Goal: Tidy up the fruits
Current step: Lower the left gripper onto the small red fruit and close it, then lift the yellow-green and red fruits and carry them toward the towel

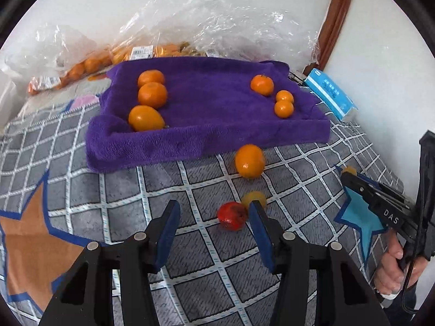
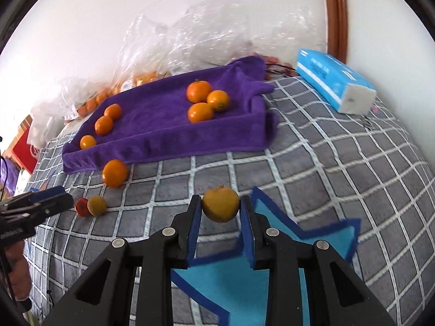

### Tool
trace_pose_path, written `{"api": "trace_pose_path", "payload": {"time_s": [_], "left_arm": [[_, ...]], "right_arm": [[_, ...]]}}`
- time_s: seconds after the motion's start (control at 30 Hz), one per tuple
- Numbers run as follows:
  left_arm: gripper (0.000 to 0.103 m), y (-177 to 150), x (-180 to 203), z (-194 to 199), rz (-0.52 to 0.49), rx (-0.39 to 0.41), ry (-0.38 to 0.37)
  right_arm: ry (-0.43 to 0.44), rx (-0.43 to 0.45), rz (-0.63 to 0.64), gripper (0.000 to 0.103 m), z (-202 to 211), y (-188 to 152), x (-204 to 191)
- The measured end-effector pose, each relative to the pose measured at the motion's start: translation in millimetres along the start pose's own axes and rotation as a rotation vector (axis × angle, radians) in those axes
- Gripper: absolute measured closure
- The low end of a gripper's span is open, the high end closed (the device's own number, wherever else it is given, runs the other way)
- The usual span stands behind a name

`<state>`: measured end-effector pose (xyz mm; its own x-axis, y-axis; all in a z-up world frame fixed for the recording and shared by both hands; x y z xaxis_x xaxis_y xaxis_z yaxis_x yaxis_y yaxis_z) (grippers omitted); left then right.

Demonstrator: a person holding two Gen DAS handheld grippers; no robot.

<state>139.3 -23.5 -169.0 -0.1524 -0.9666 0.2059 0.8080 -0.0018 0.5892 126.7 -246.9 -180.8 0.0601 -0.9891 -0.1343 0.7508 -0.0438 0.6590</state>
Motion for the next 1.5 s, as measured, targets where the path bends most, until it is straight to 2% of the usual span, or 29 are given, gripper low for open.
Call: {"api": "trace_pose_path", "payload": {"time_s": [0.1, 0.3, 0.37, 0.5, 0.8, 0.93, 1.07, 1.17, 1.5], "left_arm": [[0.06, -2.7, 0.4, -6.3, 0.011, -0.033, -0.028], [0.069, -2.6, 2.2, -14.0, 0.016, -0.048, -0.058], [0.079, -2.4, 2.1, -15.4, 0.018, -0.052, -0.075], [0.079, -1.8, 2.7, -18.8, 0.033, -0.059, -0.111], [0.082, 1.6, -1.4, -17.2, 0.068, -0.065, -0.135], [0.082, 4.3, -8.1, -8.0, 0.08, -0.045, -0.126], [0.082, 3.1, -14.5, -9.4, 0.08, -0.059, -0.116], [0.082, 0.5, -14.7, -15.4, 0.091, -0.087, -0.134], [0.081, -0.4, -11.1, -19.0, 0.063, -0.073, -0.113]], "right_arm": [[-0.004, 0.003, -0.009, 0.075, 2.3, -2.4, 5.3], [-0.006, -0.004, -0.021, 0.075, -0.2, -4.8, 7.8], [-0.005, -0.012, -0.02, 0.075, -2.1, -5.4, 6.8], [-0.007, -0.022, -0.017, 0.075, -4.7, -6.6, 4.6], [-0.019, -0.042, -0.03, 0.075, -4.7, -7.2, 3.4], [-0.029, -0.029, -0.028, 0.075, 3.5, -2.4, 1.8], [-0.032, -0.012, -0.02, 0.075, 10.0, 3.4, -2.5], [-0.035, -0.02, -0.011, 0.075, 8.6, 5.0, -5.5], [-0.047, -0.032, -0.007, 0.075, 10.1, 1.0, -8.7]]}}
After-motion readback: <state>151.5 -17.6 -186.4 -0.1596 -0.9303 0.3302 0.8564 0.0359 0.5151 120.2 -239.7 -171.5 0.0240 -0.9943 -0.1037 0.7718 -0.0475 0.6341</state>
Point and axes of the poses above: each gripper's, at about its wrist camera, not at the fingertips, and z roughly against the way its jaws point, x to its right, y to its top, the point moved 5 cm from there along -z, roughly the way its jaws point
